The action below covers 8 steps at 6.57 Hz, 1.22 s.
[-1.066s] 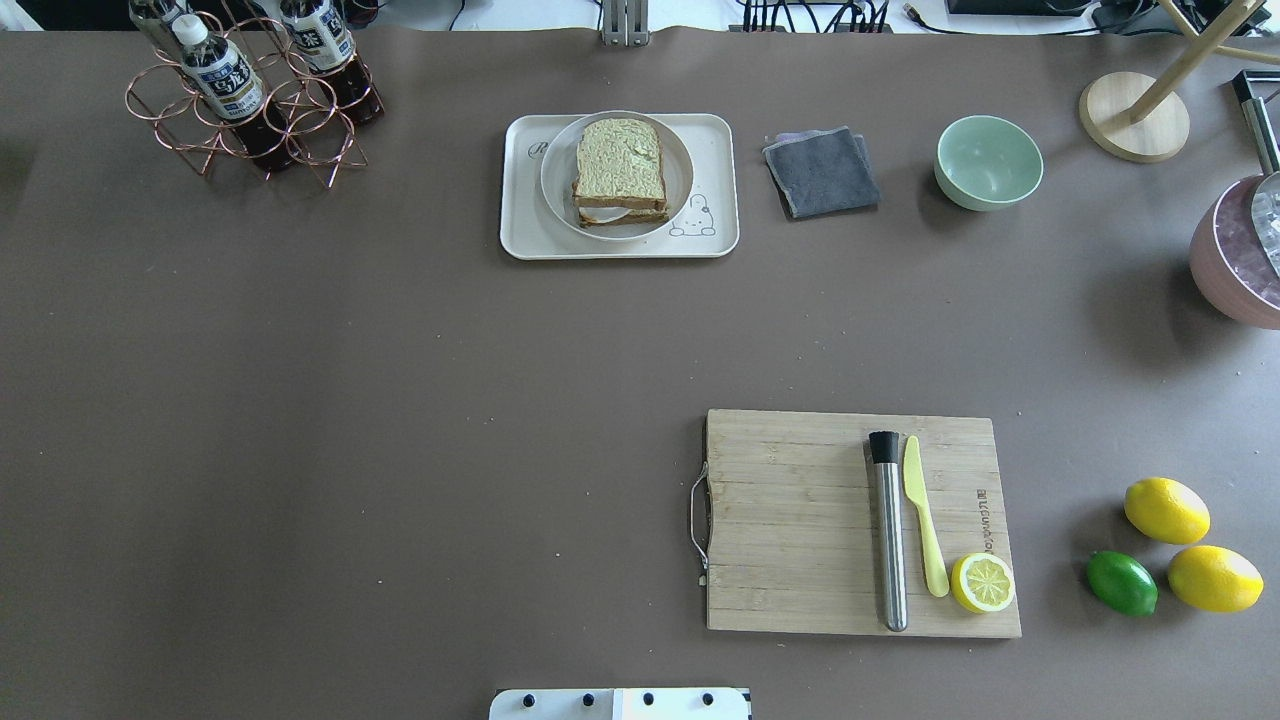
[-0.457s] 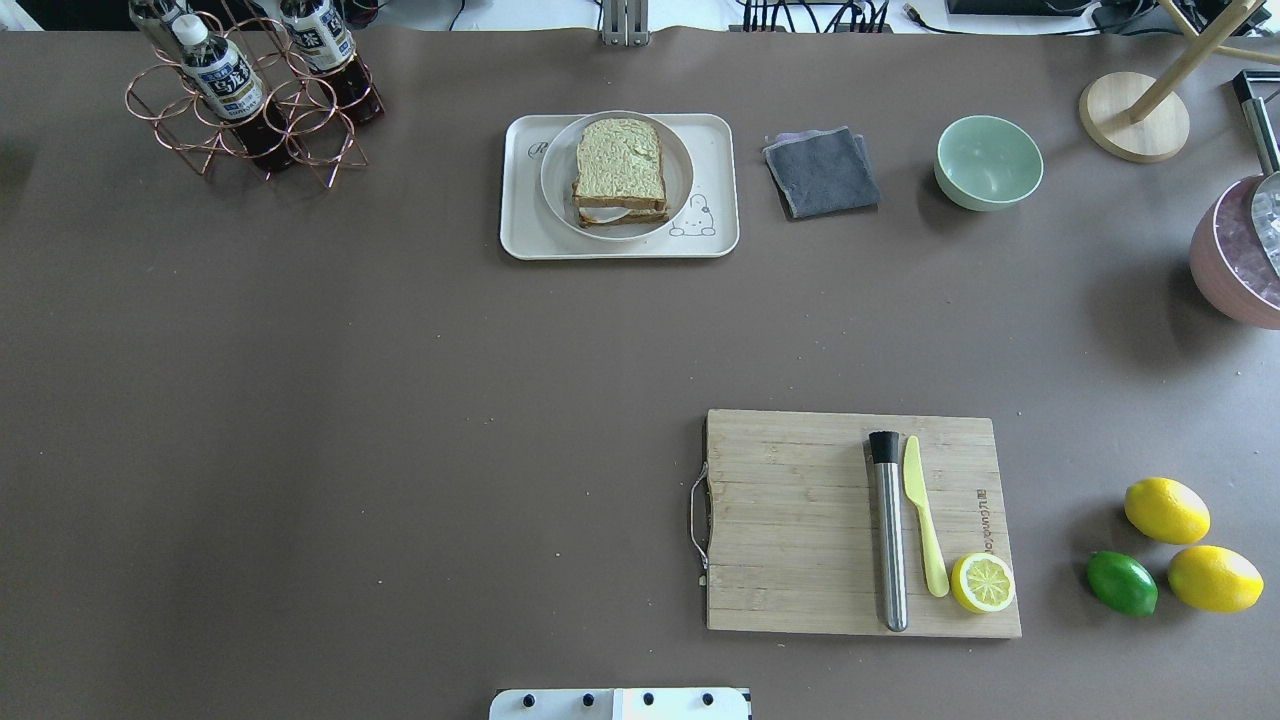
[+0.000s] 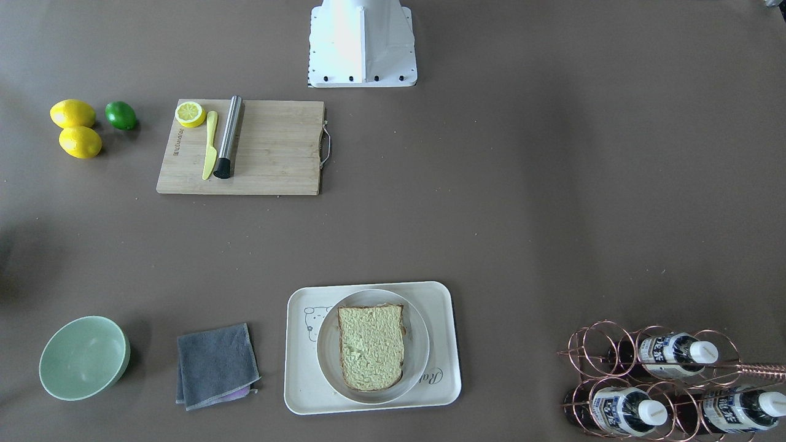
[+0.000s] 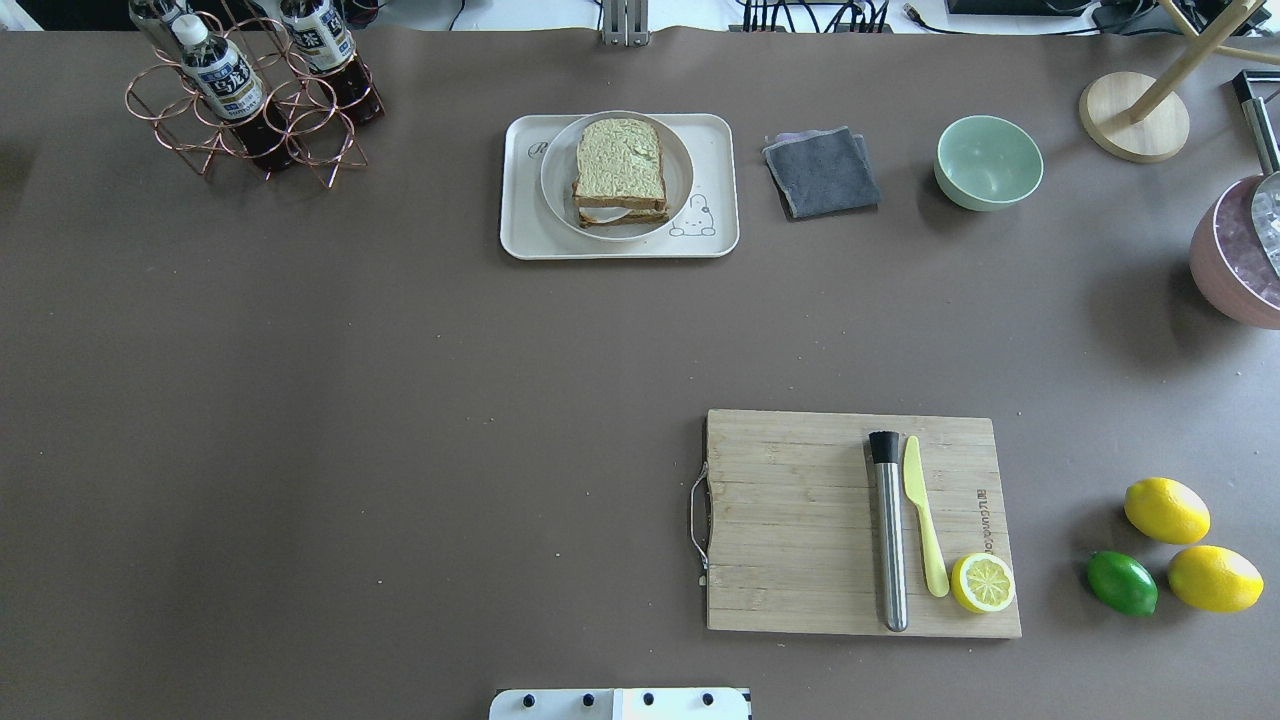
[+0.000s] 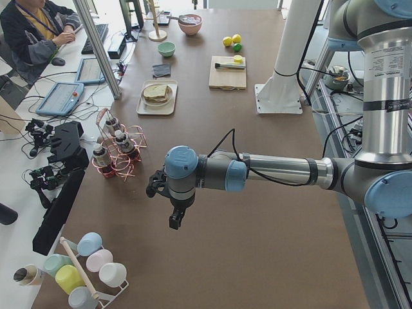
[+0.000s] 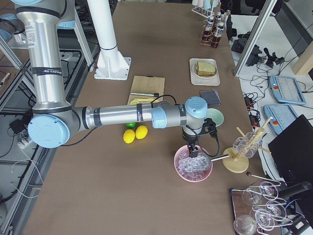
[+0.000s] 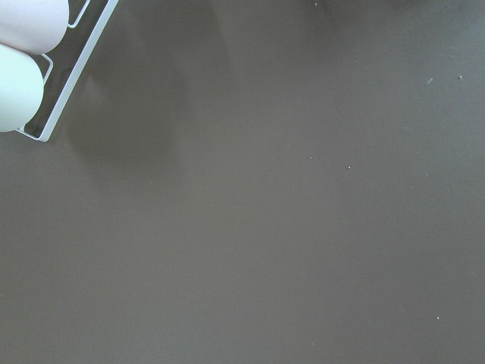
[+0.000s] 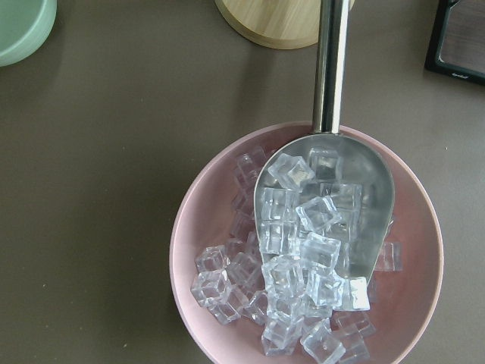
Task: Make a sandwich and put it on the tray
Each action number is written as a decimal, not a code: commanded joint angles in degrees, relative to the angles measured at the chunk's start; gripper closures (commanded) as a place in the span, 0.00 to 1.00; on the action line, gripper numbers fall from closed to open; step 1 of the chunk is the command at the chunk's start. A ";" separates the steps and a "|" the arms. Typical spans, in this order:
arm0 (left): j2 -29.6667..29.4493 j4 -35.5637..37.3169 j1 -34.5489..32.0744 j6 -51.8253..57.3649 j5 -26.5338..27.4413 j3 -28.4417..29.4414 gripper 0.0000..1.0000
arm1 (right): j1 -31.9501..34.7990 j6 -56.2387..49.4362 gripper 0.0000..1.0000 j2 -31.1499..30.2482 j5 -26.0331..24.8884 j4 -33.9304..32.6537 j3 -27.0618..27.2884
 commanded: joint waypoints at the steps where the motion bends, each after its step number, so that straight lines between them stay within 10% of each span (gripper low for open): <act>1: 0.05 -0.23 -0.09 0.42 0.08 -0.08 0.03 | 0.06 0.07 0.00 0.08 -0.05 0.00 0.83; 8: 1.37 -1.54 -1.75 0.61 0.17 -2.19 0.03 | -1.25 0.07 0.00 -0.01 -3.74 -0.61 3.91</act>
